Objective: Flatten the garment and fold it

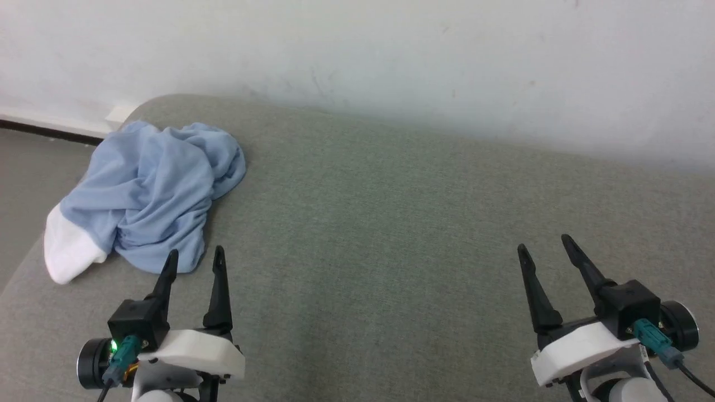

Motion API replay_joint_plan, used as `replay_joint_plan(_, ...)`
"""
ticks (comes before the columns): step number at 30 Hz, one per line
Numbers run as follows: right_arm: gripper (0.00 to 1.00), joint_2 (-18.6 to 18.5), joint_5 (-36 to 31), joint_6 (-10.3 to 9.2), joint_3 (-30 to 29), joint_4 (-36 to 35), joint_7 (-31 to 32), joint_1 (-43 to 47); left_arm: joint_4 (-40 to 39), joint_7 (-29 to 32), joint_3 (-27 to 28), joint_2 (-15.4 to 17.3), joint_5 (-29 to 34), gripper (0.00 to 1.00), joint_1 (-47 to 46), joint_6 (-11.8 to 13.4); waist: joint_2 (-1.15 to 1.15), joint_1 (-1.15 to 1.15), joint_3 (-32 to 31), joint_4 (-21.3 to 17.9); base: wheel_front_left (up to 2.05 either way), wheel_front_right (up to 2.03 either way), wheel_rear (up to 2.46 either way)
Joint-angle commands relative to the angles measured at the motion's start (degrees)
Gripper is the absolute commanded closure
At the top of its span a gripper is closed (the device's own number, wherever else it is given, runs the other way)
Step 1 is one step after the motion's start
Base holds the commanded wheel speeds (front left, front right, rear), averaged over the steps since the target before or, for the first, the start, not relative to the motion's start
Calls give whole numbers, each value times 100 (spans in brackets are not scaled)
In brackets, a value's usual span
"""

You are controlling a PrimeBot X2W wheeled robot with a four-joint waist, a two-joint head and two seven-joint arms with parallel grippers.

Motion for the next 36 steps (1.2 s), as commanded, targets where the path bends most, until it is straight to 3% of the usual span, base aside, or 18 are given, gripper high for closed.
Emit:
replay_joint_plan(1,0,11,33,-2,28,-35,-59,-48,28,-58,33,-7,-36,0,-63,-46,0,0,24,108,0,0,0)
replay_joint_plan(23,0,15,51,-3,182,-176,-160,-159,175,-322,239,-9,-270,0,-327,-70,0,0,336,805,0,0,0)
replay_joint_plan(31,0,17,-123,-3,253,-301,-64,-394,278,-417,566,15,-259,0,-1253,-274,0,0,862,844,0,0,0)
replay_joint_plan(36,0,18,-340,-4,297,-402,26,-647,558,-477,834,229,-264,0,-2116,-402,0,0,1314,728,0,0,0)
